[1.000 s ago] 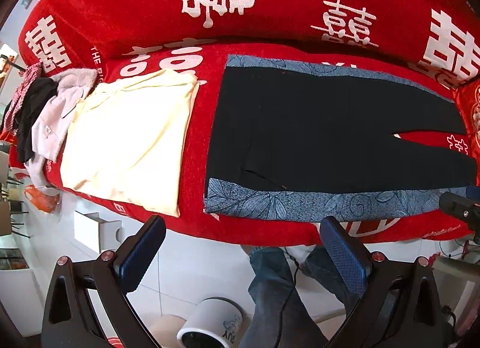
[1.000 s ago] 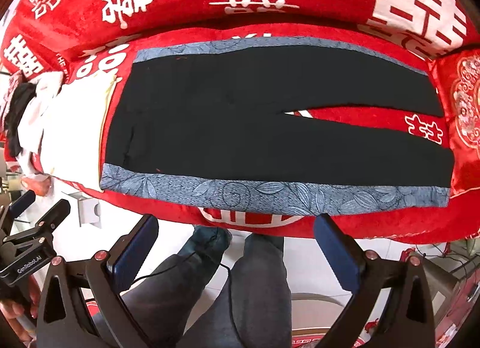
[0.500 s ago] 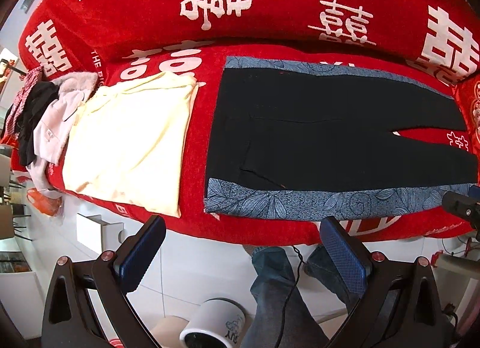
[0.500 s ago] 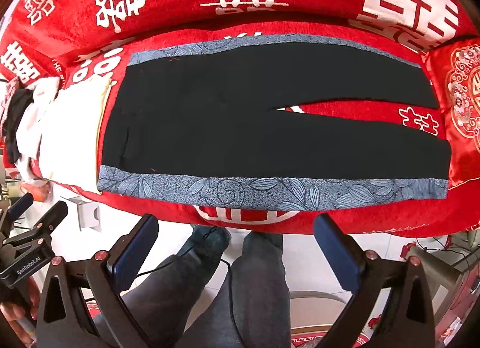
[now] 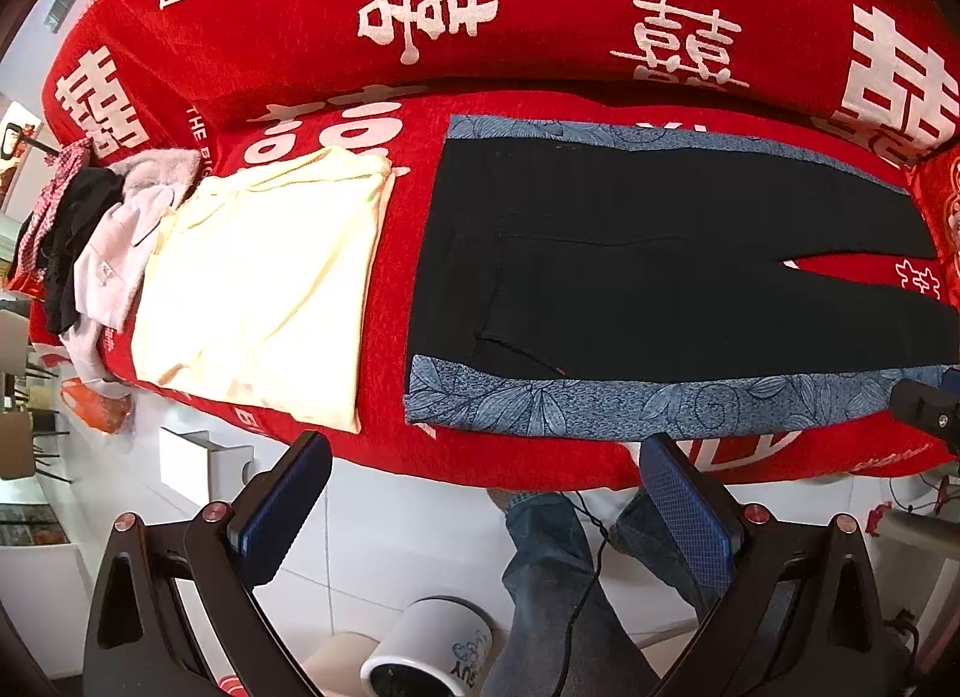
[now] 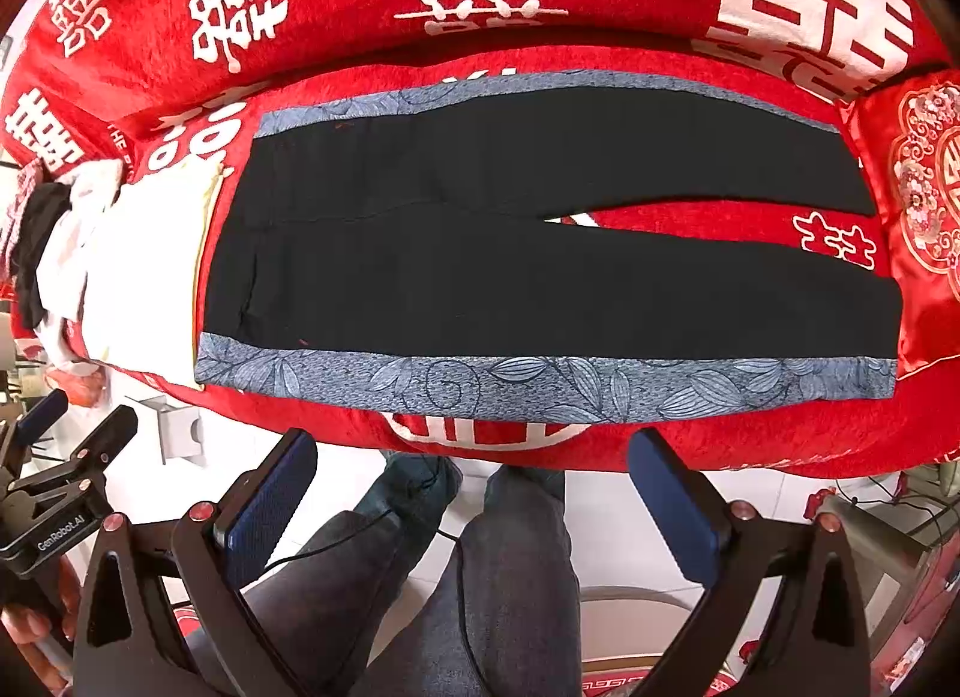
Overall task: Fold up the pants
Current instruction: 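Move both grippers toward the black pants lying flat on the bed, then grasp the grey-trimmed pant edge with the right gripper while the left gripper approaches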
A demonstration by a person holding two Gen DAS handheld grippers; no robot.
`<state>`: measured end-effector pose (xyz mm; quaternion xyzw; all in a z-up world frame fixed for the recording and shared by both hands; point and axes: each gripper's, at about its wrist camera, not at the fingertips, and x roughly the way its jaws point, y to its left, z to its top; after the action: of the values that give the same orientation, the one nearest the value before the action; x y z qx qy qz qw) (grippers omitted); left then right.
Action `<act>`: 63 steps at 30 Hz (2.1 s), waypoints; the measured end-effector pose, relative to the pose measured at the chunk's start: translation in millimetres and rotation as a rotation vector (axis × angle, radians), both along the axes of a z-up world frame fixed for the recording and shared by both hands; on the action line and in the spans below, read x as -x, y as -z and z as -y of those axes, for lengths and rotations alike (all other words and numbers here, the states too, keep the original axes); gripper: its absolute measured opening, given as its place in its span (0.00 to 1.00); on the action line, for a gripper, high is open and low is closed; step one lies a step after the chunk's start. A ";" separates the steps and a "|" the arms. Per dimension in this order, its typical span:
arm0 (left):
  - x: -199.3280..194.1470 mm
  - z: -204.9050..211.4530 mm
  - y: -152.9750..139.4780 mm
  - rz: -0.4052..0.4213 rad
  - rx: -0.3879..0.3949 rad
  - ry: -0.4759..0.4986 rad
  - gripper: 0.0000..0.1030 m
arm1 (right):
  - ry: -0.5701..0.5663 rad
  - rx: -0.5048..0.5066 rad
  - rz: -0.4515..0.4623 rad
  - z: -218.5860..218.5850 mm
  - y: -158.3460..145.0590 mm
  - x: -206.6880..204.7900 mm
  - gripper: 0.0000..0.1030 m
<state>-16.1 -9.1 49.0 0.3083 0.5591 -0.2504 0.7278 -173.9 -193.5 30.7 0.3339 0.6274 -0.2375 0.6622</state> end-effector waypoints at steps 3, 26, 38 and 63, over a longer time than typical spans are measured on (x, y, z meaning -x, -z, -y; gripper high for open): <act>4.5 3.5 -1.9 0.009 0.000 0.002 1.00 | 0.005 -0.003 0.007 4.7 0.0 3.2 1.00; 36.1 1.6 -1.7 -0.015 -0.025 -0.049 1.00 | -0.060 0.008 -0.002 12.6 3.1 24.2 1.00; 11.8 3.1 64.0 -0.106 -0.030 -0.010 1.00 | -0.020 0.042 -0.094 0.9 55.8 15.5 1.00; -14.9 5.3 166.2 -0.122 0.041 0.026 1.00 | 0.008 0.067 -0.097 -9.6 151.8 5.3 1.00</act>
<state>-1.2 -14.3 -117.2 0.2847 0.5930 -0.2896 0.6953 -179.2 -183.9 -121.2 0.3022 0.6493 -0.2767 0.6407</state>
